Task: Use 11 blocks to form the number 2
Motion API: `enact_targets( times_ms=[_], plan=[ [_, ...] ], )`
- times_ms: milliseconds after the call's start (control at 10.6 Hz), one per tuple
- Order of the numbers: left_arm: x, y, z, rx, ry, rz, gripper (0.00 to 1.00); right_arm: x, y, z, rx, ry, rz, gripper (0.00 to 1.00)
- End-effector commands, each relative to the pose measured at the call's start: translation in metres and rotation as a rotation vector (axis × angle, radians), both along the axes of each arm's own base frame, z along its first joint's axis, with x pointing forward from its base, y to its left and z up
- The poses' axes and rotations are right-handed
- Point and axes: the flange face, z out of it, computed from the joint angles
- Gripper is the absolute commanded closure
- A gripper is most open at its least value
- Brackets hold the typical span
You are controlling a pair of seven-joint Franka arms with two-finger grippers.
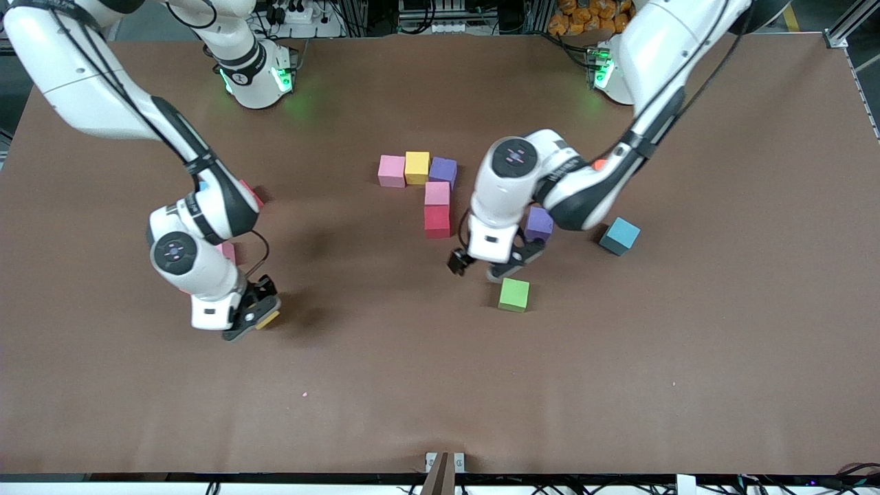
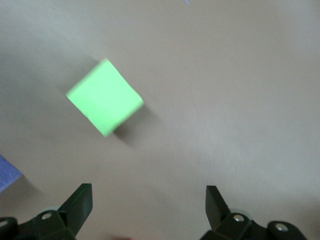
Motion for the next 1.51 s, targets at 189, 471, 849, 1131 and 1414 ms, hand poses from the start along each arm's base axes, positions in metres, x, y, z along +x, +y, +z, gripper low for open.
enact_targets(
  times_ms=[189,471,849,1131,1414],
  plan=[
    [0.022,0.025,-0.012,-0.028,0.051,0.331,0.0,-0.03,0.081,0.053,-0.031,-0.013,0.381,0.74],
    [0.032,0.032,-0.03,-0.047,0.086,0.524,0.0,-0.068,0.144,0.057,0.003,0.023,0.575,0.74],
    [0.04,0.049,-0.06,-0.039,0.128,0.732,0.0,-0.122,0.233,0.018,-0.009,0.045,0.752,0.74],
    [0.047,0.055,-0.08,-0.048,0.152,0.8,0.0,-0.133,0.244,-0.007,0.01,0.08,0.772,0.74],
    [0.047,0.053,-0.095,-0.035,0.16,0.804,0.0,-0.143,0.256,-0.012,0.028,0.091,0.78,0.74]
  ],
)
